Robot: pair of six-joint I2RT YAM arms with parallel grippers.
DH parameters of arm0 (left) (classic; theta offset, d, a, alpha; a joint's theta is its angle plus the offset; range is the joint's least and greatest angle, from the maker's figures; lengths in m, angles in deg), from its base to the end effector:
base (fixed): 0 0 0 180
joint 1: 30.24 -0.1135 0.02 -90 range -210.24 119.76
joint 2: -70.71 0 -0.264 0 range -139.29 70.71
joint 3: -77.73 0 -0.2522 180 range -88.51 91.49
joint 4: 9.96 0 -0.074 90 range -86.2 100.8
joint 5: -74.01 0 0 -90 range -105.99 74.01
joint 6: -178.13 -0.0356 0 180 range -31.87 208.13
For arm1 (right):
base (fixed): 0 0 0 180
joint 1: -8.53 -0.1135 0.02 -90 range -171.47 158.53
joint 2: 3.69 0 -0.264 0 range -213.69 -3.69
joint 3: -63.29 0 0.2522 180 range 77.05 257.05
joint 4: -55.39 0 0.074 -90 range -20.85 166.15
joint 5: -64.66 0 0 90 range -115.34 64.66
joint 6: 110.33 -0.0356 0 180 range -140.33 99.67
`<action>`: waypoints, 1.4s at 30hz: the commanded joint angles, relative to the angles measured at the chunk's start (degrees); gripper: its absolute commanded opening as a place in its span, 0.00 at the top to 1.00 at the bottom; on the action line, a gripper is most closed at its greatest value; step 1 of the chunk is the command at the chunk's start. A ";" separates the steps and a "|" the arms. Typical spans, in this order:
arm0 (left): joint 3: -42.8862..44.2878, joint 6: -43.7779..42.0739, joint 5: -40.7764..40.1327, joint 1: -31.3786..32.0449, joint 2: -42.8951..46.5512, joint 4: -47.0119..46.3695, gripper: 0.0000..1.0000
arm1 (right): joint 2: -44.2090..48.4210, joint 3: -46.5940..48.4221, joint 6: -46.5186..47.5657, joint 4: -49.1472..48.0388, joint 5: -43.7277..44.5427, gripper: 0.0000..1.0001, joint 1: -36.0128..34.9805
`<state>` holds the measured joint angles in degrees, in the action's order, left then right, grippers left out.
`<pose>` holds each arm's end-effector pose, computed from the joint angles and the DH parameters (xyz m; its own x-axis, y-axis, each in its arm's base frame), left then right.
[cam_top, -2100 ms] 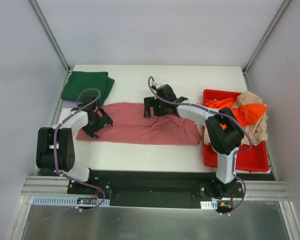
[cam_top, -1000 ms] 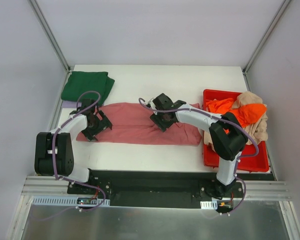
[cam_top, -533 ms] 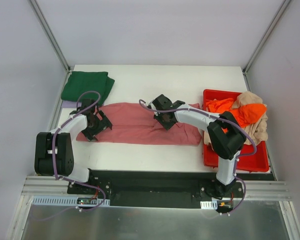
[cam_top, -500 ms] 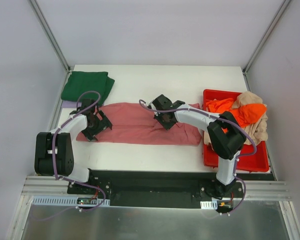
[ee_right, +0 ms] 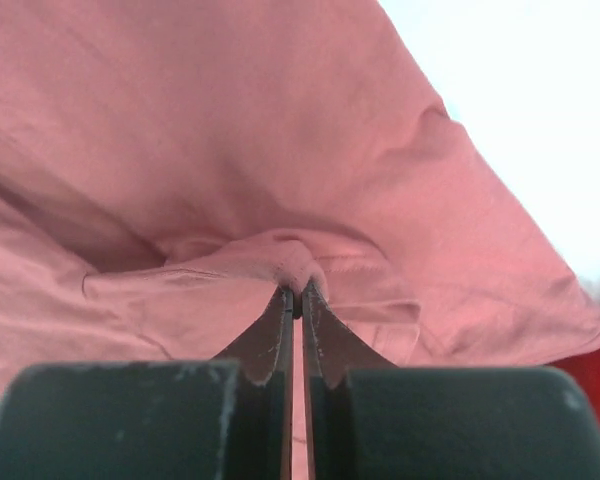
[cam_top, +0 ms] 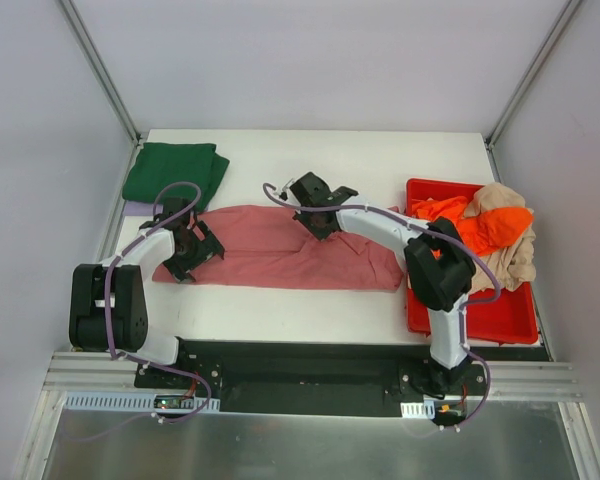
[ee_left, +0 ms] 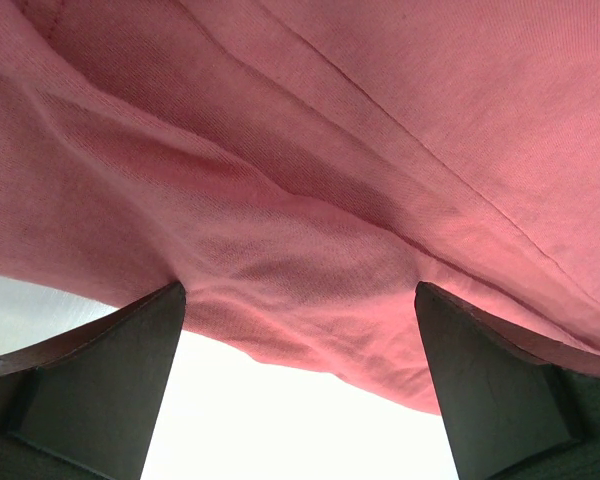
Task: Fold and stack the t-shirts
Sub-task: Fold the other side of the tshirt into a rectangle
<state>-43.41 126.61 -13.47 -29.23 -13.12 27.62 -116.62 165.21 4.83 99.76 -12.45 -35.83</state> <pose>0.2707 -0.0063 0.1723 -0.7181 -0.6091 -0.3366 -0.5225 0.7914 -0.3174 0.3145 0.2965 0.2190 -0.2813 -0.8548 -0.4362 -0.7850 0.4664 -0.4077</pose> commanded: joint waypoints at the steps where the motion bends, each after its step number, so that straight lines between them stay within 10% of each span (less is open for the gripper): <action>1: -1.68 -0.42 0.99 -0.58 -1.33 -0.26 0.01 | -4.22 5.52 3.74 0.85 2.76 0.99 -0.11; 12: -1.51 -0.86 1.26 -0.58 -2.04 -0.17 0.01 | -12.49 15.37 4.10 0.41 9.44 0.88 -0.03; 24: -1.68 -1.13 1.61 -0.58 -1.16 -0.26 0.01 | -0.83 7.31 -7.32 -0.73 12.34 0.04 0.24; 31: -1.68 -1.39 1.96 -0.58 -0.81 -0.17 0.01 | 13.07 -8.34 -8.12 -0.64 9.52 0.04 0.59; 42: -1.68 -1.83 1.08 -0.58 -0.72 -0.08 0.01 | 8.87 -10.82 -6.19 3.75 12.26 0.04 4.45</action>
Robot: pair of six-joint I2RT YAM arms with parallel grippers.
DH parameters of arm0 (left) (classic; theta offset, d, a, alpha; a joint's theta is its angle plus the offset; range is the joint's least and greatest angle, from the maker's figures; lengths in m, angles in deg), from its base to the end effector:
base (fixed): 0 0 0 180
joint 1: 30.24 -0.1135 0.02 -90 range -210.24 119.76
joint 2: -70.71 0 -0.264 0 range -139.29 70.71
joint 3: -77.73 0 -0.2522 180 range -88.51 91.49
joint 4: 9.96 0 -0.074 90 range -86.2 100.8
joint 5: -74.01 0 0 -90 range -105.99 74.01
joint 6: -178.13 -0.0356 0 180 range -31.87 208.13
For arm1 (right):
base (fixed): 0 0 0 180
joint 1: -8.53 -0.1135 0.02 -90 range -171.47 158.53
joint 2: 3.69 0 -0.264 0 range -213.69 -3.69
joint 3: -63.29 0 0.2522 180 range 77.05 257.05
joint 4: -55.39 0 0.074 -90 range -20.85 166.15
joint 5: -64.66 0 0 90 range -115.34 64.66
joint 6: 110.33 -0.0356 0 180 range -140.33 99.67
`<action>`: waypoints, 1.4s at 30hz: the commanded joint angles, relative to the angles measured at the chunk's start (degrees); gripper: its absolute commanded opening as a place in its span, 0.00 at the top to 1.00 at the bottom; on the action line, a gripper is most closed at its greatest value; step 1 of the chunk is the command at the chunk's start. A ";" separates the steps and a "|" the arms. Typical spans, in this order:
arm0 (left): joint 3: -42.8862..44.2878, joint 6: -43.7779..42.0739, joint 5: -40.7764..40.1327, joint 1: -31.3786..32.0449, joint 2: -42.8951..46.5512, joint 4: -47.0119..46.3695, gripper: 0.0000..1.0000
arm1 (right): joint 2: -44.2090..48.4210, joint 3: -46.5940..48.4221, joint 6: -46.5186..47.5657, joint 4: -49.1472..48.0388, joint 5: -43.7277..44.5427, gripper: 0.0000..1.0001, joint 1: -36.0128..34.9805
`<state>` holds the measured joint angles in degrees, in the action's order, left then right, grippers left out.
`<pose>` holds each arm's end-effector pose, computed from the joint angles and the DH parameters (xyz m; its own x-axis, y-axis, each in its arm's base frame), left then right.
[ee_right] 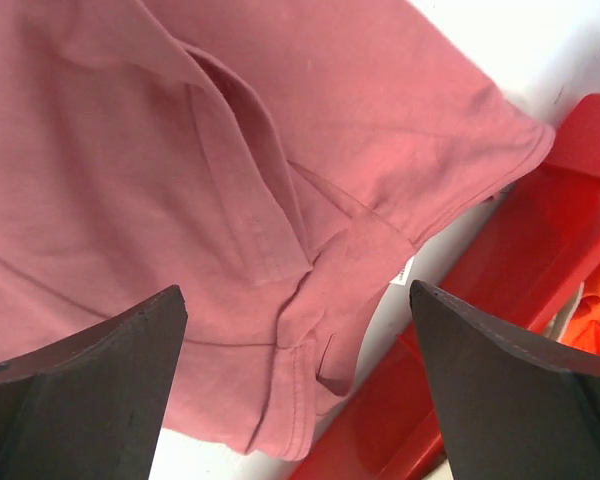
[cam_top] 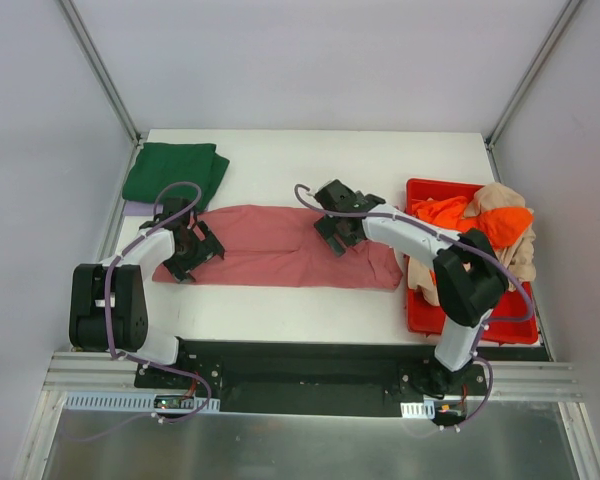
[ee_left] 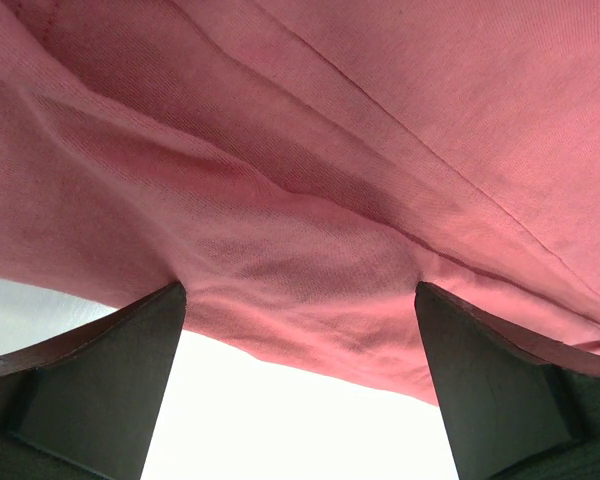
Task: Fold and stack the t-shirts
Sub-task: Fold the other side of the tshirt into a rectangle
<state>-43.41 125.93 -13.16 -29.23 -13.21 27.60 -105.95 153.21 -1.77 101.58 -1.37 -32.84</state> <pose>0.2708 -0.0065 0.1719 -0.7262 -0.5995 -0.3365 -0.5123 0.7983 -0.3165 0.2933 0.2390 0.2267 -0.4652 -0.7973 -0.3846 -0.6254 0.6035 -0.4946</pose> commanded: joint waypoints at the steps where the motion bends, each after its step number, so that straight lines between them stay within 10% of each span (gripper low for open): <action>1: -1.77 -1.15 0.60 -0.58 -0.63 -0.06 0.01 | -2.50 1.53 0.85 1.94 0.39 0.04 1.90; 18: -2.30 -1.59 0.33 -3.30 0.25 0.20 0.01 | -6.91 15.87 -1.60 5.37 9.43 0.04 14.56; 26: -2.30 -1.50 -0.02 -3.30 1.57 0.38 0.01 | 5.13 1.37 -6.07 2.03 -25.87 0.03 13.76; 42: -2.47 -1.77 0.60 -3.21 2.00 0.47 0.01 | -5.93 4.61 -22.52 0.36 -32.23 0.25 17.63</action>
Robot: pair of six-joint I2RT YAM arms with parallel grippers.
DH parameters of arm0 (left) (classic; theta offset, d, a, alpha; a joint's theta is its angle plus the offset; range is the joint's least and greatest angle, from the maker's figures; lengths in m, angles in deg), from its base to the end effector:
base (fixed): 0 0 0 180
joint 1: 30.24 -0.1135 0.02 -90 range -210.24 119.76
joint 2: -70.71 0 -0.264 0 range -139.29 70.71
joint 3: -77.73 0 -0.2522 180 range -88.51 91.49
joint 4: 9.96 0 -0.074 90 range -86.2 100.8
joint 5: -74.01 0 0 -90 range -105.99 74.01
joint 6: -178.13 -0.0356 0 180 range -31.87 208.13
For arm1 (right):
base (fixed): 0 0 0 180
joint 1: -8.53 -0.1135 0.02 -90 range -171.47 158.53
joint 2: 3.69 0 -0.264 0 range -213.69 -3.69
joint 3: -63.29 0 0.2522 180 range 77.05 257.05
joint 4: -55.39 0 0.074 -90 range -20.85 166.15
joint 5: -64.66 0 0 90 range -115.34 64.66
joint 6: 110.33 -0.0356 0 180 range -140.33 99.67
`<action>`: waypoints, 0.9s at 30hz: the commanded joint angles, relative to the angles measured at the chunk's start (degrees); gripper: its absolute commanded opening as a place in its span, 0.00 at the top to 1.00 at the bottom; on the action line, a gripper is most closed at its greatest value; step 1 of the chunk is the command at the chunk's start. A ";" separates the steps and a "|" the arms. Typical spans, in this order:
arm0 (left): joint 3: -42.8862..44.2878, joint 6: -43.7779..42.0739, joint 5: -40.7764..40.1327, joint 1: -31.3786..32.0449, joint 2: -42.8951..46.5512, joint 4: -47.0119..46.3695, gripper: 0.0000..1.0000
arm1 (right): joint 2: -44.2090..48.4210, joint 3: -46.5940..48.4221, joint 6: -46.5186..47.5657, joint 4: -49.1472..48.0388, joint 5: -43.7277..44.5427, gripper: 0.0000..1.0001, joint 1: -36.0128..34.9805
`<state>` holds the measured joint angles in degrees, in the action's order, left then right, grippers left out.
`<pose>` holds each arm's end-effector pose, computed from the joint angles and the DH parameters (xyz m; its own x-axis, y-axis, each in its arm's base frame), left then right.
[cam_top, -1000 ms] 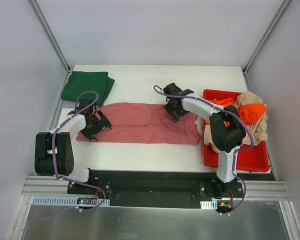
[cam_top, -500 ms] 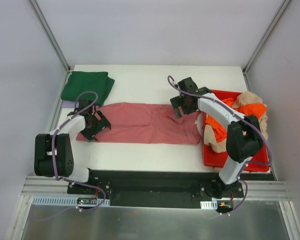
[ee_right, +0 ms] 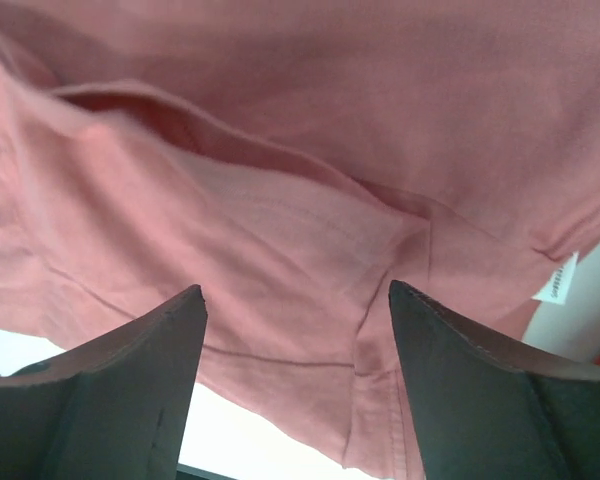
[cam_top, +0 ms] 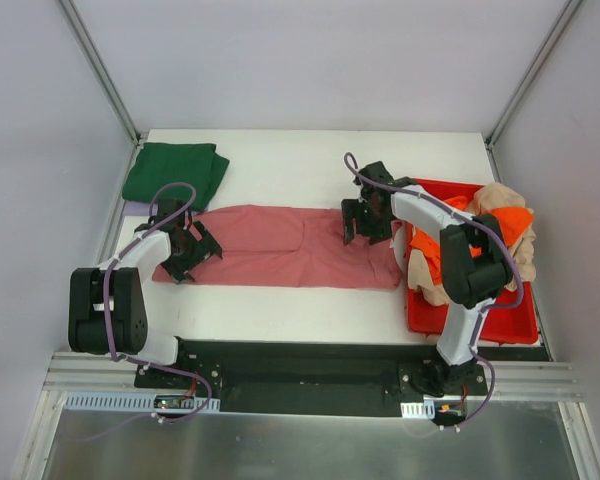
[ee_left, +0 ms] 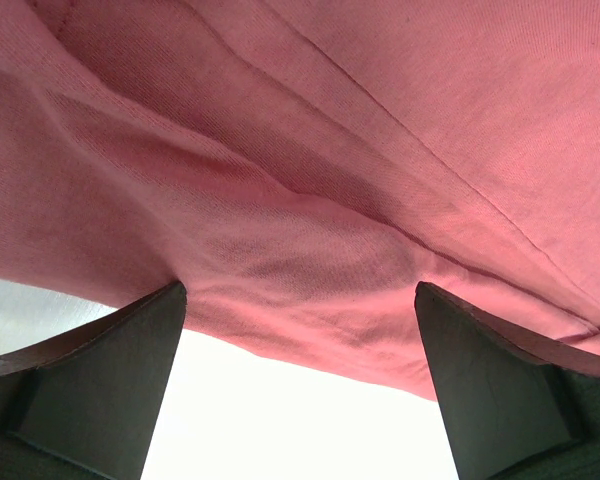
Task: Fold and stack the t-shirts
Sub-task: Fold the other side of the tshirt into a rectangle
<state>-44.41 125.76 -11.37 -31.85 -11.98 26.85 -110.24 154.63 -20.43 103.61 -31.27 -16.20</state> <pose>0.2673 0.0046 0.1731 -0.7029 -0.6286 -0.3329 -0.5290 0.7748 -0.3462 0.3504 0.1655 0.2025 -0.8132 -0.3726 -0.4471 -0.4567 0.8847 0.0932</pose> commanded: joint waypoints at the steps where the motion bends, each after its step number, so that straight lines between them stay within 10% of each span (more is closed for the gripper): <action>1: -1.56 -1.50 -1.37 -0.59 0.78 1.21 0.01 | -2.09 3.28 -4.12 -2.20 -2.68 0.27 1.26; 9: -1.38 -1.59 -1.02 -0.68 0.26 1.21 0.01 | -3.41 4.16 -4.56 -3.08 -3.48 0.52 1.79; 15: -1.29 -1.59 -1.11 -0.68 0.17 1.21 0.01 | -0.60 1.44 -3.60 -2.64 -2.24 0.90 1.62; 27: -1.29 -1.59 -1.90 -0.68 0.17 1.30 0.01 | 1.51 1.43 3.79 -5.28 2.06 0.99 1.62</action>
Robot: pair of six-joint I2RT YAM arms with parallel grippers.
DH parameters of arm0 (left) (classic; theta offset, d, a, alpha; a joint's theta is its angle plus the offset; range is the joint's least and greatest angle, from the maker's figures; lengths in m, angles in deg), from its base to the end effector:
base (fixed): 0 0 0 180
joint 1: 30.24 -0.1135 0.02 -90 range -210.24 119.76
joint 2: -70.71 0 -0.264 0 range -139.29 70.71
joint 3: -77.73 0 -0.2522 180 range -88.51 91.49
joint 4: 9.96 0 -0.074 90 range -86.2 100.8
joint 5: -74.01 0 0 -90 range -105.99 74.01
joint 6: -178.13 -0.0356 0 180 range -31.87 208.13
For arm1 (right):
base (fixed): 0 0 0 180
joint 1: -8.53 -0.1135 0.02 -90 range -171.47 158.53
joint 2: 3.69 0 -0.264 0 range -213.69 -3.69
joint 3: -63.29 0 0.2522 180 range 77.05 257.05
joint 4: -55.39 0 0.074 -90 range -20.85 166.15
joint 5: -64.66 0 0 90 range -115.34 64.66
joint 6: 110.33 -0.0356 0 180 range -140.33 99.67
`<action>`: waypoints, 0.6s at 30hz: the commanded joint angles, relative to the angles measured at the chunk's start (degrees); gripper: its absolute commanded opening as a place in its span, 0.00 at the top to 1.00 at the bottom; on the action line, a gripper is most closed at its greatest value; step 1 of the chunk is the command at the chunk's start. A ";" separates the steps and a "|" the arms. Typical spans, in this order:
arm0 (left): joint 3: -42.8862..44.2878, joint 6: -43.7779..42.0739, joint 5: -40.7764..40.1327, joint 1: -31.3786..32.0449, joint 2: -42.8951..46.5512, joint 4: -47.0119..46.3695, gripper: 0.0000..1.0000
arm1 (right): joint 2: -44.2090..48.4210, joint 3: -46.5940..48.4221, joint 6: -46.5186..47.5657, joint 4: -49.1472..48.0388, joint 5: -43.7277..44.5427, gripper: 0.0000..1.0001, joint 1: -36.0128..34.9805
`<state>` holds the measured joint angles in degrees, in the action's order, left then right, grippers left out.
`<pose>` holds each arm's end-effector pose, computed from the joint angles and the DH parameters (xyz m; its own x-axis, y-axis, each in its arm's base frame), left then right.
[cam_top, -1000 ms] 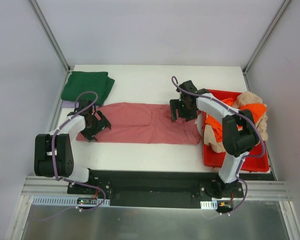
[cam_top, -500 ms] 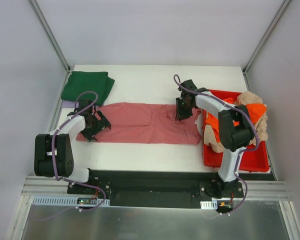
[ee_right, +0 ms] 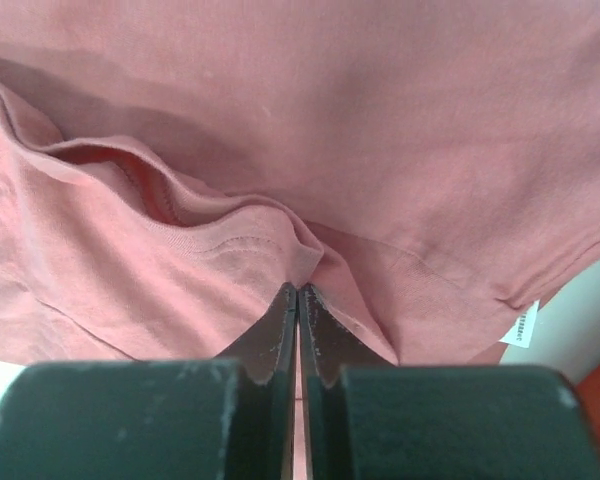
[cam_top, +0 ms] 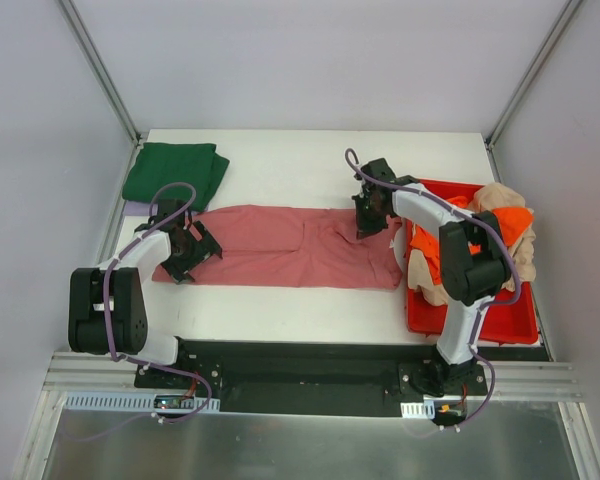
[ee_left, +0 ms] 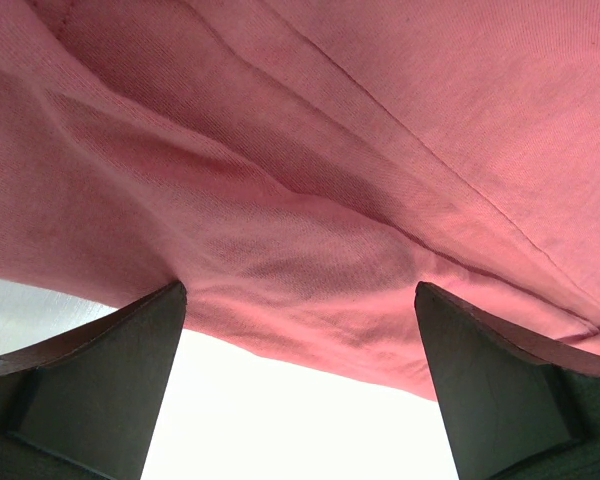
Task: Fold and stack the t-shirts
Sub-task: Fold the other side of the tshirt into a rectangle
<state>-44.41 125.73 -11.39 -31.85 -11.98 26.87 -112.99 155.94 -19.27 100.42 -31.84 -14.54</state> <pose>0.2672 0.0047 0.1731 -0.7032 -0.6282 -0.3330 -0.5288 0.7752 -0.3456 0.3671 0.1608 0.1941 -0.8017 -0.3614 -0.4762 -0.4537 0.8865 0.0909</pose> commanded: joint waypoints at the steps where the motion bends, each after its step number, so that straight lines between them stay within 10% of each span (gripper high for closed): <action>1: -1.29 -1.57 -1.96 -0.68 0.17 1.28 0.01 | 4.35 0.38 2.54 -2.09 3.33 0.99 -0.13; 15: -1.12 -1.48 -2.49 -0.68 -0.10 1.36 0.01 | -0.74 4.96 -0.79 -3.57 16.50 0.95 -0.05; 18: -1.21 -1.57 -2.49 -0.59 -0.10 1.54 0.01 | -2.06 6.00 -0.97 -4.90 17.49 0.66 -0.05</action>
<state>-44.41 125.73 -11.52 -31.85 -11.98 26.87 -112.73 159.39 -18.44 97.29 -20.45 -14.63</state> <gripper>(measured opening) 0.990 0.142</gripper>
